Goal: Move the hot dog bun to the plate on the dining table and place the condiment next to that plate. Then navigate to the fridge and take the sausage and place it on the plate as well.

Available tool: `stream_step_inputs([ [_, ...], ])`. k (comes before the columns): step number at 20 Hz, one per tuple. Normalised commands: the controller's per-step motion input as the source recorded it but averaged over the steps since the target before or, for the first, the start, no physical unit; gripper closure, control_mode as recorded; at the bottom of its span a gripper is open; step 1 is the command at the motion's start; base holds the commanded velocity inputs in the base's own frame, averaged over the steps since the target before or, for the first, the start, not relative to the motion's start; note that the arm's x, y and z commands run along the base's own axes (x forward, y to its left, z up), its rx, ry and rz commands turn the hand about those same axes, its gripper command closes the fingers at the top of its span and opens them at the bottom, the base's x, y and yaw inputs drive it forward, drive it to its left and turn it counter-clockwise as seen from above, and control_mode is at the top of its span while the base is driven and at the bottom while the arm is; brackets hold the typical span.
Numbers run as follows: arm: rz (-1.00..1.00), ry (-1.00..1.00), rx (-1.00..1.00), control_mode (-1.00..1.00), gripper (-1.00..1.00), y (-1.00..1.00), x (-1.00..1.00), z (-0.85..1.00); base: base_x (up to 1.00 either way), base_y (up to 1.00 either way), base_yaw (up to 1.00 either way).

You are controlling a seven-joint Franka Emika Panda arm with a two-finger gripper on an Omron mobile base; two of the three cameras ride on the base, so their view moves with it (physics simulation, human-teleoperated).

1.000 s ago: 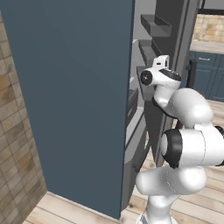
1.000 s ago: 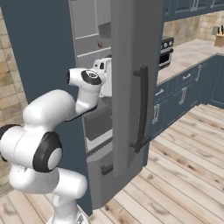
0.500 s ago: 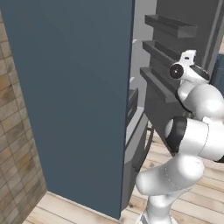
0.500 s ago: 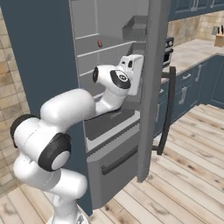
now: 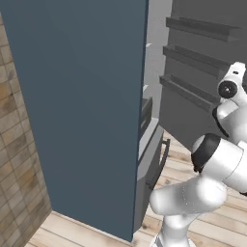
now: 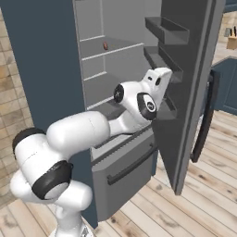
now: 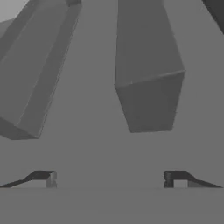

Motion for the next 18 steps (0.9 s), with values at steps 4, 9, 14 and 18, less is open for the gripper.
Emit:
stream_step_inputs([
  [4, -0.05, -0.07, 0.09, -1.0, -1.0, 0.75, -0.82, -0.03, 0.0, 0.0, 0.0],
  [9, -0.03, -0.06, 0.07, -1.0, -1.0, 0.88, -0.44, 0.0, 0.0, 0.0, 0.0],
  [14, -0.01, -0.01, 0.11, -1.0, -1.0, 0.74, -0.36, 0.0, 0.0, 0.0, 0.0],
  [18, -0.06, 0.0, 0.19, -1.0, -1.0, 0.57, -0.51, 0.0, 0.0, 0.0, 0.0],
])
